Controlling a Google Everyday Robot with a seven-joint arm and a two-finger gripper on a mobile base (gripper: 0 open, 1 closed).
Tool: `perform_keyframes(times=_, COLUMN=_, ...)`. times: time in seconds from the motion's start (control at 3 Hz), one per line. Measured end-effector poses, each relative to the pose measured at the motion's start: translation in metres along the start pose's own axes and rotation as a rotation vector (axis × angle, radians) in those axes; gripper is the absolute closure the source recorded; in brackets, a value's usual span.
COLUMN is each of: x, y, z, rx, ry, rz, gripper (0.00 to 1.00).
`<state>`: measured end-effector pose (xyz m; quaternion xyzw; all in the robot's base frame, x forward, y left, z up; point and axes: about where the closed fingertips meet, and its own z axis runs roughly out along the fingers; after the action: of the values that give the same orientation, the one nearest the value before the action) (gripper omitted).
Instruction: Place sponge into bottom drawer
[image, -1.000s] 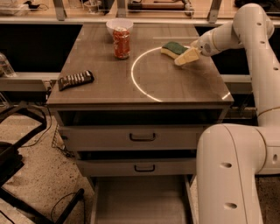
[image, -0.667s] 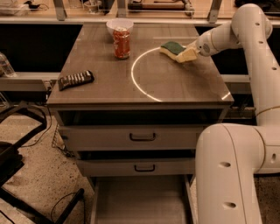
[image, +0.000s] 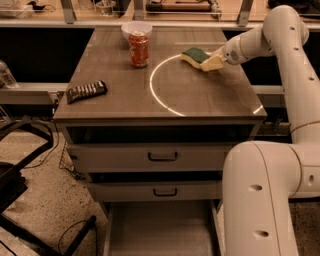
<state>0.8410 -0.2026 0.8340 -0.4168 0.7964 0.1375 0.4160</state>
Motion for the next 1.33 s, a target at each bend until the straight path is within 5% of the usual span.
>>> perform_keyframes(times=1.33, x=-0.0014, y=0.0001, z=-0.0014, rx=0.0, ry=0.001, rz=0.0, gripper=1.0)
